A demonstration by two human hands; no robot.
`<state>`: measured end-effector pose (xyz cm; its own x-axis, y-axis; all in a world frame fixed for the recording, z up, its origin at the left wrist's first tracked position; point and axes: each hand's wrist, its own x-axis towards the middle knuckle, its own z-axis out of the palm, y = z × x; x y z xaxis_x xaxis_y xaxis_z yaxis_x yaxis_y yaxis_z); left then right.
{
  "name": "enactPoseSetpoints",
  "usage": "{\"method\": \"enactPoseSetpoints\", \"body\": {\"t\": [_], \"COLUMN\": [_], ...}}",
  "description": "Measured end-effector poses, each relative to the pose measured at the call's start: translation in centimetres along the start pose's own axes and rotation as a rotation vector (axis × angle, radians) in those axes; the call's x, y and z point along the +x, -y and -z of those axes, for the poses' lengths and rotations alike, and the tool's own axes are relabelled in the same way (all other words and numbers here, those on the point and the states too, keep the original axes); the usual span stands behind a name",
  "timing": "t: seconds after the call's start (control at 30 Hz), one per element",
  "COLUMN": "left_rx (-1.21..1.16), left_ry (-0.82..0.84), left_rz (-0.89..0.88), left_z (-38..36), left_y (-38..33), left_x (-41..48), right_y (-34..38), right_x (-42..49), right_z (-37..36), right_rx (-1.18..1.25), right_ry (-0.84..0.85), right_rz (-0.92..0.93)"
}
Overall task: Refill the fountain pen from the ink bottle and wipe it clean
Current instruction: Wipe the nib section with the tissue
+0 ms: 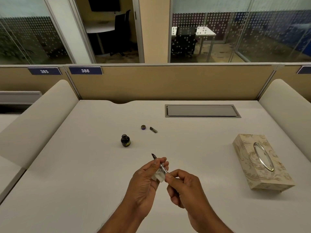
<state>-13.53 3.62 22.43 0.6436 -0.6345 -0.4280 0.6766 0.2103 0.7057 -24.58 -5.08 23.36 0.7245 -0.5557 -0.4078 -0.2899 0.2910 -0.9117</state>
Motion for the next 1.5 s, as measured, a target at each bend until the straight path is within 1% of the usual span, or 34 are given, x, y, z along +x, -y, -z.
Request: {"method": "enactPoseSetpoints", "body": {"t": [0.23, 0.43, 0.57, 0.7, 0.8, 0.97, 1.03, 1.13, 1.23, 1.37, 1.43, 1.5], "left_rx": [-0.038, -0.018, 0.049, 0.108, 0.141, 0.233, 0.254, 0.254, 0.186, 0.085, 0.097, 0.16], "left_ry": [0.014, -0.034, -0.057, -0.087, -0.104, -0.131, -0.138, -0.144, -0.127, -0.052, -0.064, -0.118], "left_rz": [-0.009, -0.021, -0.045, -0.07, -0.071, -0.085, -0.085, -0.068, -0.029, -0.021, -0.032, -0.059], "left_z": [-0.6, -0.8, -0.6, -0.2, 0.1, 0.8, 1.3, 2.0, 2.9, 4.5, 5.4, 6.2], "left_y": [0.1, 0.5, 0.6, 0.7, 0.8, 1.0, 1.1, 1.2, 1.2, 1.2, 1.6, 1.9], "left_x": [0.0, 0.2, 0.5, 1.0, 1.3, 2.3, 2.9, 3.8, 4.9, 6.5, 7.5, 8.5], "right_y": [-0.1, -0.5, -1.1, -1.8, -2.3, -3.4, -3.6, -3.8, -4.1, -4.5, -4.9, -5.4], "right_x": [0.5, 0.8, 1.0, 1.3, 2.2, 4.2, 5.0, 6.2, 7.4, 9.2, 10.1, 11.0], "right_z": [0.1, 0.0, -0.3, -0.1, -0.1, -0.6, -1.0, -1.8, -2.6, -3.4, -3.6, -3.7], "right_rx": [0.016, -0.042, -0.222, -0.427, -0.583, -0.65, -0.64, -0.548, -0.472, -0.365, -0.312, -0.284], "right_ry": [0.006, -0.005, -0.046, -0.157, -0.213, -0.27, -0.264, -0.225, -0.209, -0.217, -0.225, -0.248], "right_rz": [0.03, 0.056, 0.16, 0.31, 0.384, 0.449, 0.44, 0.404, 0.397, 0.351, 0.298, 0.263]}}
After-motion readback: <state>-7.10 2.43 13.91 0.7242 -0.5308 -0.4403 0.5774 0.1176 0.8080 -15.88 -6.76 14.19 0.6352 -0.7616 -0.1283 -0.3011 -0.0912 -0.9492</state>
